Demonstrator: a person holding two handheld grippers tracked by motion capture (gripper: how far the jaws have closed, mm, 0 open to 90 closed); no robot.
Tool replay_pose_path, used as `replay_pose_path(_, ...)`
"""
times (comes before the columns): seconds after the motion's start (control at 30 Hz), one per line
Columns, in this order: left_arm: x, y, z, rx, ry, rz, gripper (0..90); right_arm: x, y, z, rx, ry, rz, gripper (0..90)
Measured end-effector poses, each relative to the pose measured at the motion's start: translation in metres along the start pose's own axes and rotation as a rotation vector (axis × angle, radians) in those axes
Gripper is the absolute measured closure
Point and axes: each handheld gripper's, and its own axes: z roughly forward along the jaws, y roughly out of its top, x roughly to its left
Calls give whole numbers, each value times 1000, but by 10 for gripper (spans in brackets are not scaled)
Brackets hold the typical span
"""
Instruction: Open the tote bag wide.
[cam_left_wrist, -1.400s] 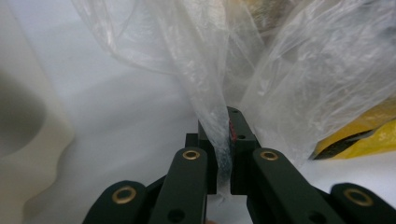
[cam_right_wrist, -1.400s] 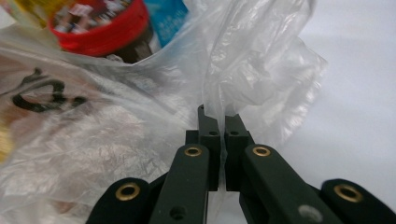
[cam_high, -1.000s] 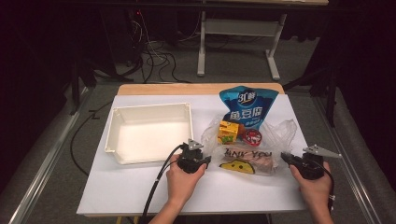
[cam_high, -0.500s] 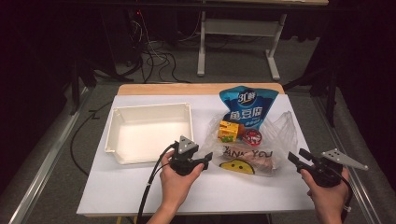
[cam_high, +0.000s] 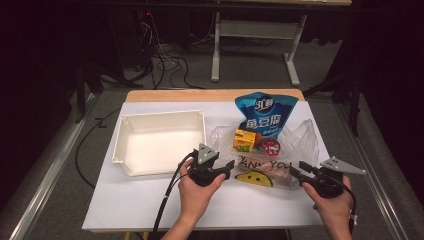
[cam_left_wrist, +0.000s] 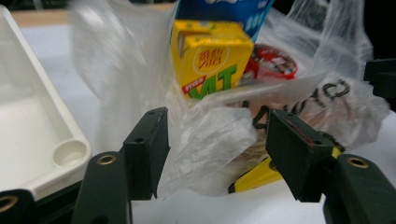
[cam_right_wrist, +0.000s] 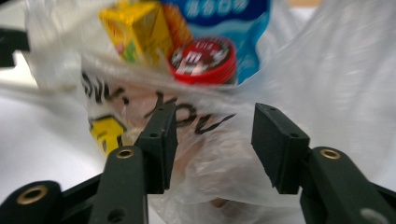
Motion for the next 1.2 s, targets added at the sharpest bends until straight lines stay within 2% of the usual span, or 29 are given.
replay_pose_path(0.03, 2, -2, 6, 21, 4, -1, 386, 1, -1, 4, 27, 9, -6, 630)
replay_pose_path(0.1, 7, -5, 18, 58, -2, -15, 393, 2, -5, 11, 74, -8, -43, 781)
replay_pose_path(0.17, 10, -10, 29, 85, -10, -31, 446, 2, -9, 11, 72, -11, -48, 893)
replay_pose_path(0.2, 11, -12, 33, 96, -17, -35, 500, 2, -9, 10, 80, -15, -46, 900)
replay_pose_path(0.33, 9, -17, 41, 152, -57, -26, 820, 5, -11, 3, 92, -13, -54, 900)
replay_pose_path(0.37, 8, -18, 42, 164, -68, -21, 863, 5, -13, 1, 98, -12, -62, 900)
replay_pose_path(0.4, 6, -19, 41, 179, -69, 7, 883, 6, -14, -2, 101, -12, -62, 900)
replay_pose_path(0.43, 4, -20, 40, 185, -71, 22, 891, 7, -16, -6, 112, -17, -55, 900)
replay_pose_path(0.47, -1, -22, 41, 163, -80, -27, 895, 6, -18, -8, 126, -26, -59, 900)
replay_pose_path(0.5, -1, -23, 40, 165, -85, -18, 897, 6, -20, -9, 133, -28, -54, 900)
replay_pose_path(0.53, 2, -22, 38, 199, -86, 41, 897, 5, -23, -10, 149, -35, -51, 900)
replay_pose_path(0.6, 2, -25, 37, 214, -84, 48, 898, 2, -29, -10, 175, -26, -22, 900)
replay_pose_path(0.67, 2, -27, 37, 228, -89, 54, 900, -2, -34, -7, 219, -52, 1, 900)
replay_pose_path(0.8, 0, -32, 39, 261, -79, 87, 900, -12, -41, 1, 259, -86, 23, 900)
replay_pose_path(0.87, 0, -34, 42, 272, -79, 92, 899, -17, -45, 7, 294, -131, 29, 900)
replay_pose_path(0.93, 1, -35, 43, 268, -90, 84, 890, -26, -47, 5, 267, -87, 114, 900)
replay_pose_path(0.97, 2, -35, 41, 259, -106, 76, 874, -26, -47, 4, 258, -81, 114, 886)
replay_pose_path(1.03, 1, -33, 36, 235, -121, 79, 841, -24, -46, -5, 229, -44, 108, 789)
replay_pose_path(1.1, 1, -30, 29, 209, -122, 97, 816, -23, -42, -18, 136, -33, 91, 732)
replay_pose_path(1.17, 1, -26, 23, 186, -117, 102, 813, -21, -35, -32, 63, -27, 101, 666)
replay_pose_path(1.2, 1, -25, 21, 180, -118, 103, 812, -21, -31, -37, 28, -29, 85, 653)
